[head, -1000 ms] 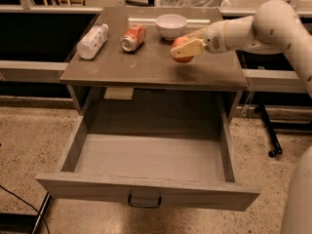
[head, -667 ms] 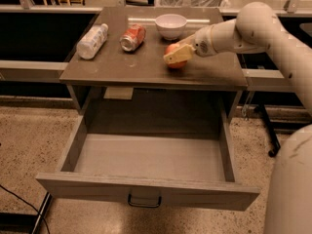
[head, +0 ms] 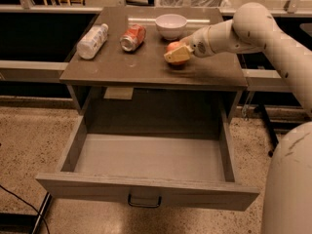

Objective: Pick apple from top drawer and place on counter

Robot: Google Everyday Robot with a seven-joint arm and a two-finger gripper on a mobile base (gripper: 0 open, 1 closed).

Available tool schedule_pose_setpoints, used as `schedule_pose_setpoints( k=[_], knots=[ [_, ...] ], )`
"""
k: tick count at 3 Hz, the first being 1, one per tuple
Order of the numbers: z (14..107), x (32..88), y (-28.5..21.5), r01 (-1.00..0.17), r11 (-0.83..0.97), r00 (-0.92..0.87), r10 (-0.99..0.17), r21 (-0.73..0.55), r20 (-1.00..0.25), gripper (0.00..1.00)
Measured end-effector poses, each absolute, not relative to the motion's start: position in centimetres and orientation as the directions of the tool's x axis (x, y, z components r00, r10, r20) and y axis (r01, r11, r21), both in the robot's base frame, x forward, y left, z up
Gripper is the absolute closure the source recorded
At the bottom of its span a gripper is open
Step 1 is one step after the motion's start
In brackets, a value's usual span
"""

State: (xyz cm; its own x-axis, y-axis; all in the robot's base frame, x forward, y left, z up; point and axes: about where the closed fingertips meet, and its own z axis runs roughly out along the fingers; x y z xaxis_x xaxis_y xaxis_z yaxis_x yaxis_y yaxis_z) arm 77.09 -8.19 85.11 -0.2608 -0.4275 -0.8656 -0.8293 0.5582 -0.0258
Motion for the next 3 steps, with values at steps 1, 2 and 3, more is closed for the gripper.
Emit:
schedule_pose_setpoints(
  k=[1, 2, 3],
  knots=[
    [85.5, 77.2, -8.0, -0.836, 0.548, -0.253, -0.418, -0.021, -0.872, 0.00],
    [89.4, 76.8, -9.8, -0.850, 0.511, -0.157, -0.481, -0.130, -0.862, 0.00],
    [94.8, 74.9, -13.1, -0.819, 0.499, -0.051, -0.554, -0.283, -0.831, 0.00]
  ],
)
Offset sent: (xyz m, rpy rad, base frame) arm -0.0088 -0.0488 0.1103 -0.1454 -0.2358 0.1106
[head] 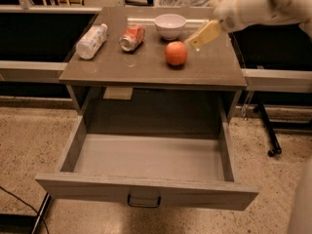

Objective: Pick apple from top drawer and place on counter

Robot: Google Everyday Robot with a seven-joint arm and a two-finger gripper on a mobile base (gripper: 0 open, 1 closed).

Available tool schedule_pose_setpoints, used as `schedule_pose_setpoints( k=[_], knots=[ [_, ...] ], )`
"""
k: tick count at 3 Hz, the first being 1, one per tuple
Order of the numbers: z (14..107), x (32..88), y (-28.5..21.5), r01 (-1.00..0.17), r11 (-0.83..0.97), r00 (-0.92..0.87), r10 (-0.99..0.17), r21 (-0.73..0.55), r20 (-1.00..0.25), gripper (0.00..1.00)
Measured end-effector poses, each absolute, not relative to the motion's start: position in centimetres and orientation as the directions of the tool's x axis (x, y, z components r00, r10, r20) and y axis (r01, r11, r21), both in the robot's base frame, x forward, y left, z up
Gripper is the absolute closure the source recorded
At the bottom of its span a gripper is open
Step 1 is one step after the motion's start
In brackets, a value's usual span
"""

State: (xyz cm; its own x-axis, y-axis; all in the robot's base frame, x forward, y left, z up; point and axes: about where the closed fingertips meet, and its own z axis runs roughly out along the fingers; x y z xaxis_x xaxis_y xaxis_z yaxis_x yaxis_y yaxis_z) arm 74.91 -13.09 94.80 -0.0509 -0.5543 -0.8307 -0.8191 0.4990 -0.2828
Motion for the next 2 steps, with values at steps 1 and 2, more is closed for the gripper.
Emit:
schedule_pose_setpoints(
  k=[1, 2],
  knots=[
    [96.69, 74.13, -12.66, -0.815, 0.492, -0.028, -0.560, -0.305, -0.828, 0.00],
    [96.69, 74.13, -12.66, -0.815, 0.492, -0.028, -0.560, -0.305, -0.828, 0.00]
  ],
)
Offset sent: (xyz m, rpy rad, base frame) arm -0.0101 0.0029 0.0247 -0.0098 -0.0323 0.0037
